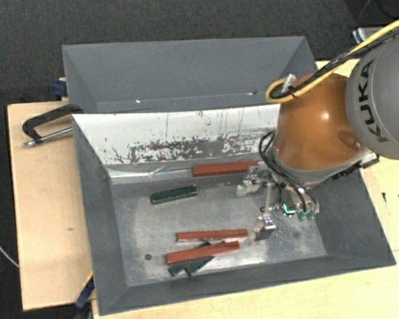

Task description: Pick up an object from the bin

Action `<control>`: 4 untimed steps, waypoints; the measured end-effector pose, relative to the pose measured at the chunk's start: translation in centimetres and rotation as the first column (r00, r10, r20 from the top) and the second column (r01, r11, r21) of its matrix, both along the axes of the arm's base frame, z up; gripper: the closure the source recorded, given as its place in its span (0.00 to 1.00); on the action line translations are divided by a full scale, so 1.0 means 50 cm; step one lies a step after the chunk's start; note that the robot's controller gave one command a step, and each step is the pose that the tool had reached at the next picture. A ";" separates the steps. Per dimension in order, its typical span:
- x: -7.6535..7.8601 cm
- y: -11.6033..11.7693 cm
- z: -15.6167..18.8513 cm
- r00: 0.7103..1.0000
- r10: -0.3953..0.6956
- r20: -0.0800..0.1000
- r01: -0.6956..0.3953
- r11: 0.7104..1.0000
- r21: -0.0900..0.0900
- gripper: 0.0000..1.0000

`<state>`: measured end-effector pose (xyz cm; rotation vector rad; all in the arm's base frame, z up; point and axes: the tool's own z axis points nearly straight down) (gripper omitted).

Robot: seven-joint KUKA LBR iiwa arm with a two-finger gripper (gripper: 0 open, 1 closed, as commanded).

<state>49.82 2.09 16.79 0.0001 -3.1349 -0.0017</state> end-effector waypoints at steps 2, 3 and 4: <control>0.006 0.012 -0.099 0.999 0.029 0.014 -0.029 1.000 0.000 0.00; 0.047 0.028 -0.181 0.999 0.036 0.001 -0.036 0.999 0.001 1.00; 0.047 0.028 -0.181 0.999 0.036 0.001 -0.036 0.999 0.001 1.00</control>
Offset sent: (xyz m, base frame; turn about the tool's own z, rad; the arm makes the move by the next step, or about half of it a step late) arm -0.0001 0.0105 -0.0942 -0.0511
